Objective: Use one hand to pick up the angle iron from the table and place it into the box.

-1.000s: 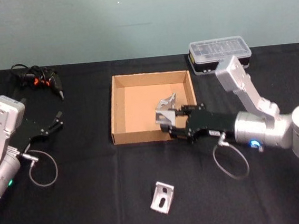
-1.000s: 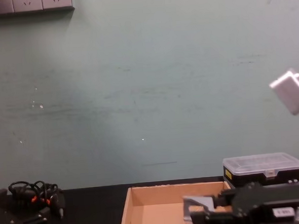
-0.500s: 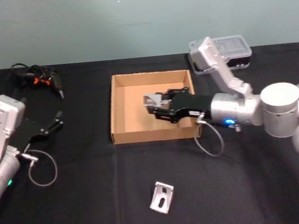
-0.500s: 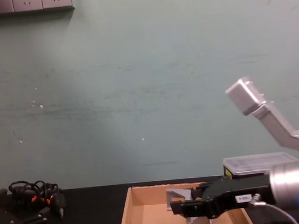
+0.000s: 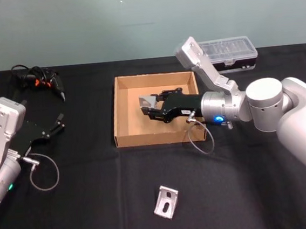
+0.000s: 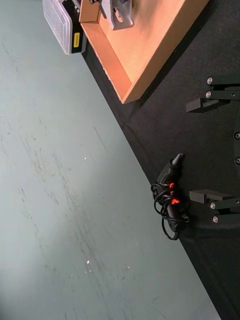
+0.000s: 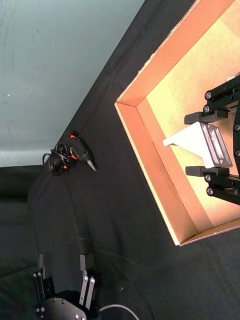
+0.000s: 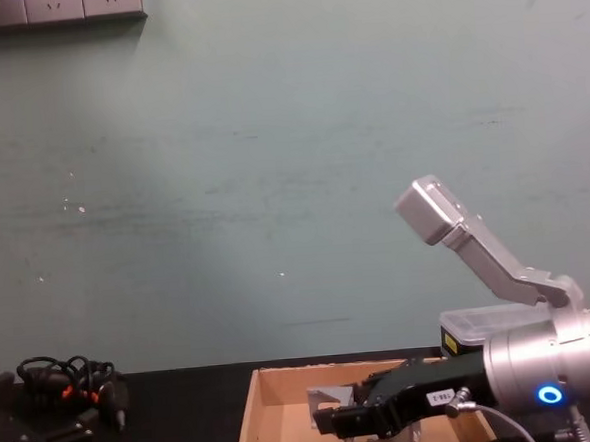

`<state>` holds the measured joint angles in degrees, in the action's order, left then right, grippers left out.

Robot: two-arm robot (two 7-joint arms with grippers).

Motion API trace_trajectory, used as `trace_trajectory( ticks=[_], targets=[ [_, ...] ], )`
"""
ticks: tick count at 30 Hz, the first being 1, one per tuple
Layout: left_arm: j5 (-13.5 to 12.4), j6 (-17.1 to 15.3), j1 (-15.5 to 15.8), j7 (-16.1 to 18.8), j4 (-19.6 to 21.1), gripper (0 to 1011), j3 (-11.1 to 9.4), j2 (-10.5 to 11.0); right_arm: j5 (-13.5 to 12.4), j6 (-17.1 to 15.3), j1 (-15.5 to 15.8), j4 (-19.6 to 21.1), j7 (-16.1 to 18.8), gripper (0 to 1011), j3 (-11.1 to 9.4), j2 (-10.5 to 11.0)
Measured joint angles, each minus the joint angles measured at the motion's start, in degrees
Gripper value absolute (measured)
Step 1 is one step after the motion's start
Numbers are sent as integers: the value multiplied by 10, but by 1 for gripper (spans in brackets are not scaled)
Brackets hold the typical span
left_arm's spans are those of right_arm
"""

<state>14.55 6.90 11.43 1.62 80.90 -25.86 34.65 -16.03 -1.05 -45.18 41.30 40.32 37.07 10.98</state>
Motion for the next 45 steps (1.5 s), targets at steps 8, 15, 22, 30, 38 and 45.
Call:
trace_trajectory(
  ticks=[8, 15, 22, 30, 38, 45],
  targets=[
    [0, 0, 0, 0, 0, 1011, 0, 0, 18, -1, -17, -35, 10, 504, 2, -20],
    [0, 0, 0, 0, 0, 1011, 0, 0, 29, -11, -22, -47, 11, 504, 3, -27],
    [0, 0, 0, 0, 0, 1011, 0, 0, 28, -10, -22, -45, 11, 504, 3, -26],
    [0, 0, 0, 0, 0, 1011, 0, 0, 26, -9, -21, -43, 11, 679, 2, -25],
    [0, 0, 0, 0, 0, 1011, 0, 0, 25, -9, -21, -42, 11, 931, 2, -25],
    [0, 0, 0, 0, 0, 1012, 0, 0, 24, -13, 6, 15, 6, 1002, -8, -5]
  ],
)
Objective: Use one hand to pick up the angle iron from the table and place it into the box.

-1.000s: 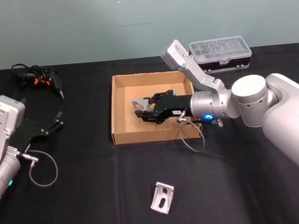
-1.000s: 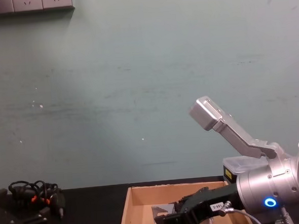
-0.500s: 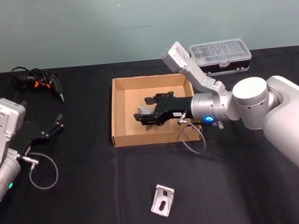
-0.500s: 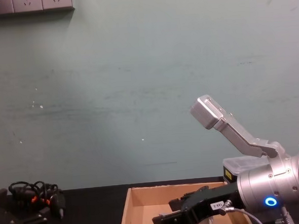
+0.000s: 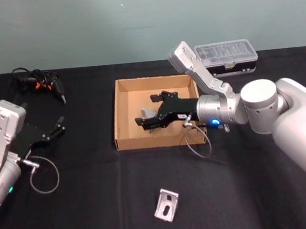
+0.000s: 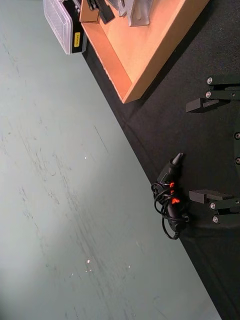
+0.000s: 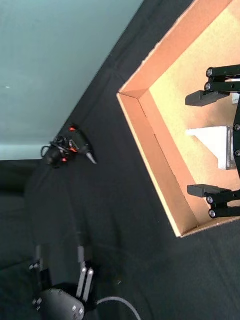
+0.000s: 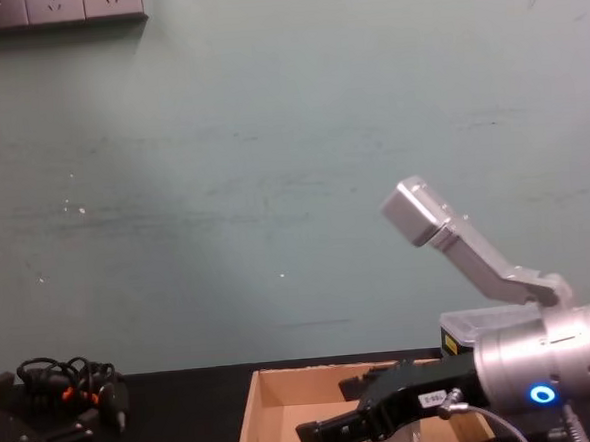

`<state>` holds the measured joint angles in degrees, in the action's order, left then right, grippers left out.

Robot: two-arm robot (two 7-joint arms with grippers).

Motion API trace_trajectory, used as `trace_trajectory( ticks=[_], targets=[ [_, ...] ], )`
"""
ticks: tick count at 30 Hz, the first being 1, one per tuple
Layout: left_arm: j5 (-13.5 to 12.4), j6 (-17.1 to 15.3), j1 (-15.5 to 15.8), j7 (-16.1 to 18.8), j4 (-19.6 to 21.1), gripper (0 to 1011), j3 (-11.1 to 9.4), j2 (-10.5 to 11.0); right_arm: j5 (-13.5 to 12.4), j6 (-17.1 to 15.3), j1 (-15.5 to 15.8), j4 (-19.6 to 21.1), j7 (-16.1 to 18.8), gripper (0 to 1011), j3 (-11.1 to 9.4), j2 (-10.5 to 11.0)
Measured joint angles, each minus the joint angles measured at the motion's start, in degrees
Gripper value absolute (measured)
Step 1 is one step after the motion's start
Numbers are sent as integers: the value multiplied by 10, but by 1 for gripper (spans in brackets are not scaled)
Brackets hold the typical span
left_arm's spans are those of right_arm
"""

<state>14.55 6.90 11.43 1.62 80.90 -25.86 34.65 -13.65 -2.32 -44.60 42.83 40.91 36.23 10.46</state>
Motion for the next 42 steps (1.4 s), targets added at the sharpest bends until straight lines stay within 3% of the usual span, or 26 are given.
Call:
trace_trajectory(
  ticks=[2, 8, 18, 27, 34, 42],
  targets=[
    [0, 0, 0, 0, 0, 1011, 0, 0, -1, -2, 6, 13, -1, 1002, -2, 5],
    [0, 0, 0, 0, 0, 1011, 0, 0, -17, -27, 56, 119, -3, 1000, -16, 47],
    [0, 0, 0, 0, 0, 1011, 0, 0, -44, -134, 157, 359, -9, 1002, -18, 163],
    [0, 0, 0, 0, 0, 1011, 0, 0, -64, -232, 221, 509, -36, 1002, -16, 235],
    [0, 0, 0, 0, 0, 1011, 0, 0, -80, -288, 242, 561, -48, 1000, -8, 258],
    [0, 0, 0, 0, 0, 1011, 0, 0, -71, -331, 234, 584, -61, 1000, 26, 267]
  ],
)
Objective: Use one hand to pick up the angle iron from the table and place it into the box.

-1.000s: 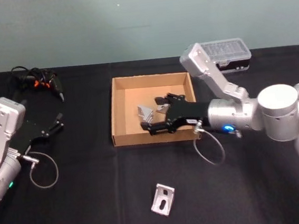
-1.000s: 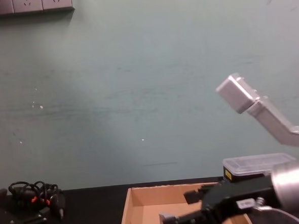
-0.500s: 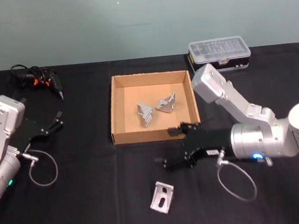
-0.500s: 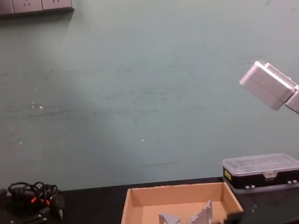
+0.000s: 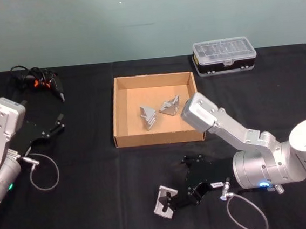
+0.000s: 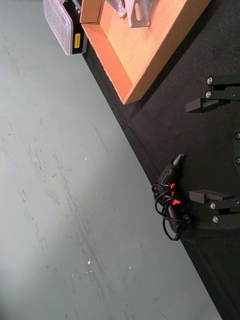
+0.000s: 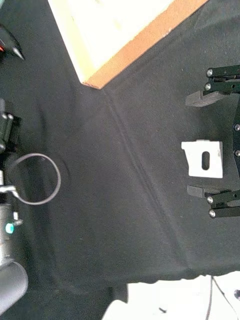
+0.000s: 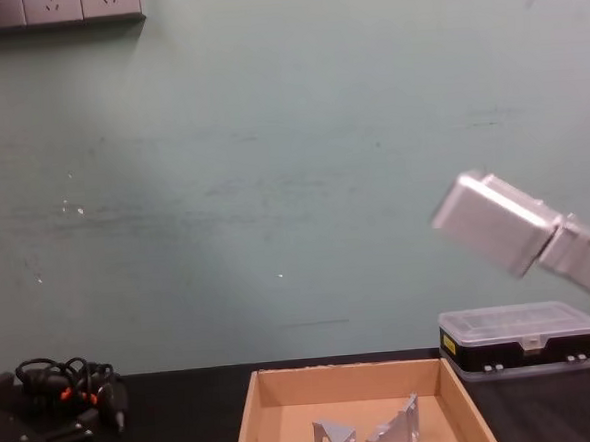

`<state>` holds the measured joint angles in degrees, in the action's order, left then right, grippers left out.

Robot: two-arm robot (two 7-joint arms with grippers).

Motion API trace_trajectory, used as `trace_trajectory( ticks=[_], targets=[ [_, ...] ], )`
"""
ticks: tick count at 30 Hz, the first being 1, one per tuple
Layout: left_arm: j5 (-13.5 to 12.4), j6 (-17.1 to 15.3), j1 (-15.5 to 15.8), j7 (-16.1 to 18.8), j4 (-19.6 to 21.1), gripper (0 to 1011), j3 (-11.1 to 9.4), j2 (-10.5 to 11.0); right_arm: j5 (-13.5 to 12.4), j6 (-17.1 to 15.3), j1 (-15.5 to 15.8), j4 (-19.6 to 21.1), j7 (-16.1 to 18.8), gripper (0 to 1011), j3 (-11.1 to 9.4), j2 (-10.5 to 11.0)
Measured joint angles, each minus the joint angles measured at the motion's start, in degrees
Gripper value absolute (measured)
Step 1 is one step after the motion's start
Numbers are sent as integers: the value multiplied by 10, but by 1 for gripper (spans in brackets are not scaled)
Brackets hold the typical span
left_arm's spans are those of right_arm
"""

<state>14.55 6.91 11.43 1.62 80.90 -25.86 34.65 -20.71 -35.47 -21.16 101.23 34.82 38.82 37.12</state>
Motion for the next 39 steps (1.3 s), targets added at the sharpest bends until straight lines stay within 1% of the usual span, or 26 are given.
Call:
trace_trajectory(
  ticks=[2, 6, 11, 17, 20, 28, 34, 35, 37, 38, 39],
  targets=[
    [0, 0, 0, 0, 0, 1011, 0, 0, 9, -8, -7, 1, -1, 1000, 12, 0],
    [0, 0, 0, 0, 0, 1012, 0, 0, 22, -18, -16, -3, -3, 1002, 26, -3],
    [0, 0, 0, 0, 0, 1011, 0, 0, 33, -23, -23, -20, -8, 1002, 34, -16],
    [0, 0, 0, 0, 0, 1011, 0, 0, 40, -24, -22, -33, -13, 1002, 34, -28],
    [0, 0, 0, 0, 0, 1012, 0, 0, 38, -20, -19, -38, -14, 1002, 29, -34],
    [0, 0, 0, 0, 0, 1011, 0, 0, 38, -19, -19, -38, -14, 994, 29, -33],
    [0, 0, 0, 0, 0, 1011, 0, 0, 38, -20, -20, -37, -14, 867, 30, -32],
    [0, 0, 0, 0, 0, 1011, 0, 0, 38, -20, -20, -37, -14, 816, 30, -32],
    [0, 0, 0, 0, 0, 1011, 0, 0, 38, -20, -20, -37, -14, 786, 30, -32],
    [0, 0, 0, 0, 0, 1011, 0, 0, 38, -20, -20, -37, -14, 734, 30, -32],
    [0, 0, 0, 0, 0, 1011, 0, 0, 38, -20, -20, -37, -14, 707, 30, -32]
  ],
)
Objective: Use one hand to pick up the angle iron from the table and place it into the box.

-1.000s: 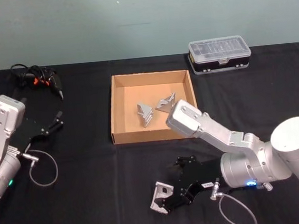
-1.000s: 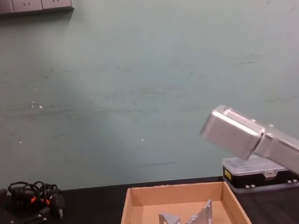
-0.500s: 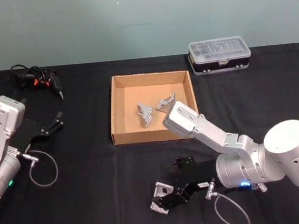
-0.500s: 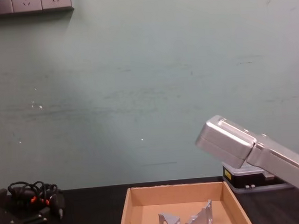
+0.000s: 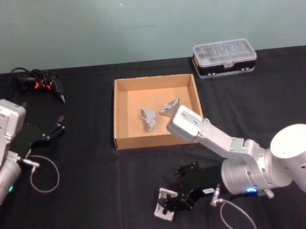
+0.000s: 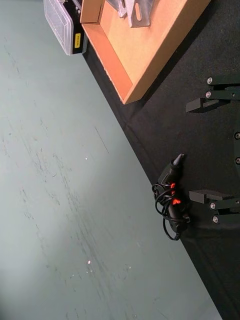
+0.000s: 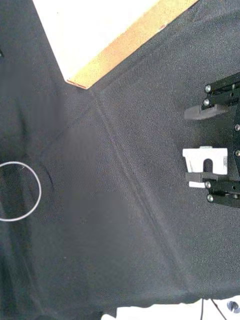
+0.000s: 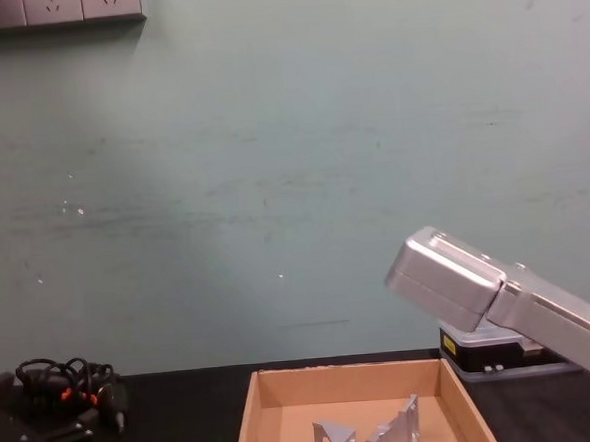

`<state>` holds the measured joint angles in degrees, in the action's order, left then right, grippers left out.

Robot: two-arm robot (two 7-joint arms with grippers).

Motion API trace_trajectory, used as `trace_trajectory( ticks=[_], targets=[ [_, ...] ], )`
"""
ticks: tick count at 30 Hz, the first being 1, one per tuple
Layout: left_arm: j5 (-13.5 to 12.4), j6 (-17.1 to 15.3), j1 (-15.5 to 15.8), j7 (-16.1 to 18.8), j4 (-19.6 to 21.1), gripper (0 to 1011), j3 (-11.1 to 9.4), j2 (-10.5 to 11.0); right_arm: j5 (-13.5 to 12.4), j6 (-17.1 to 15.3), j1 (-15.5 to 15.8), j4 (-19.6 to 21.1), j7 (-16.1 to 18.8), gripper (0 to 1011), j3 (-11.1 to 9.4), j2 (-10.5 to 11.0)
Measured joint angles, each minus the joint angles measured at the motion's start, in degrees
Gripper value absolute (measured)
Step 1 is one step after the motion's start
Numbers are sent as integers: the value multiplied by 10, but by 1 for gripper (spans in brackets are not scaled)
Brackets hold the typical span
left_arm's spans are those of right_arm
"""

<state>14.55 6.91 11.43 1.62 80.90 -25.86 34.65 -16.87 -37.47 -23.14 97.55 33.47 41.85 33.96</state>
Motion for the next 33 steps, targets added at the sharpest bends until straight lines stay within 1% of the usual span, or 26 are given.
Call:
trace_trajectory(
  ticks=[2, 4, 6, 7, 10, 12, 14, 16, 21, 30, 33],
  targets=[
    [0, 0, 0, 0, 0, 1011, 0, 0, 0, 0, 0, 0, 0, 628, 0, 0],
    [0, 0, 0, 0, 0, 1011, 0, 0, 0, 0, 0, 0, 0, 593, 0, 0],
    [0, 0, 0, 0, 0, 1011, 0, 0, 0, 0, 0, 0, 0, 504, 0, 0],
    [0, 0, 0, 0, 0, 1011, 0, 0, 0, 0, 0, 0, 0, 486, 0, 0],
    [0, 0, 0, 0, 0, 1011, 0, 0, 0, 0, 0, 0, 0, 364, 1, 0],
    [0, 0, 0, 0, 0, 1011, 0, 0, 0, 0, -1, 1, 0, 330, 1, 1],
    [0, 0, 0, 0, 0, 1011, 0, 0, 0, -1, -1, 1, 0, 243, 1, 1],
    [0, 0, 0, 0, 0, 1011, 0, 0, 1, -1, -1, 1, 0, 203, 1, 1],
    [0, 0, 0, 0, 0, 1012, 0, 0, 1, -1, -1, 1, 0, 60, 1, 1],
    [0, 0, 0, 0, 0, 1011, 0, 0, 1, -1, -1, 1, 1, 57, 1, 1],
    [0, 0, 0, 0, 0, 1011, 0, 0, 2, 4, 2, 8, 1, 57, -4, 3]
  ],
)
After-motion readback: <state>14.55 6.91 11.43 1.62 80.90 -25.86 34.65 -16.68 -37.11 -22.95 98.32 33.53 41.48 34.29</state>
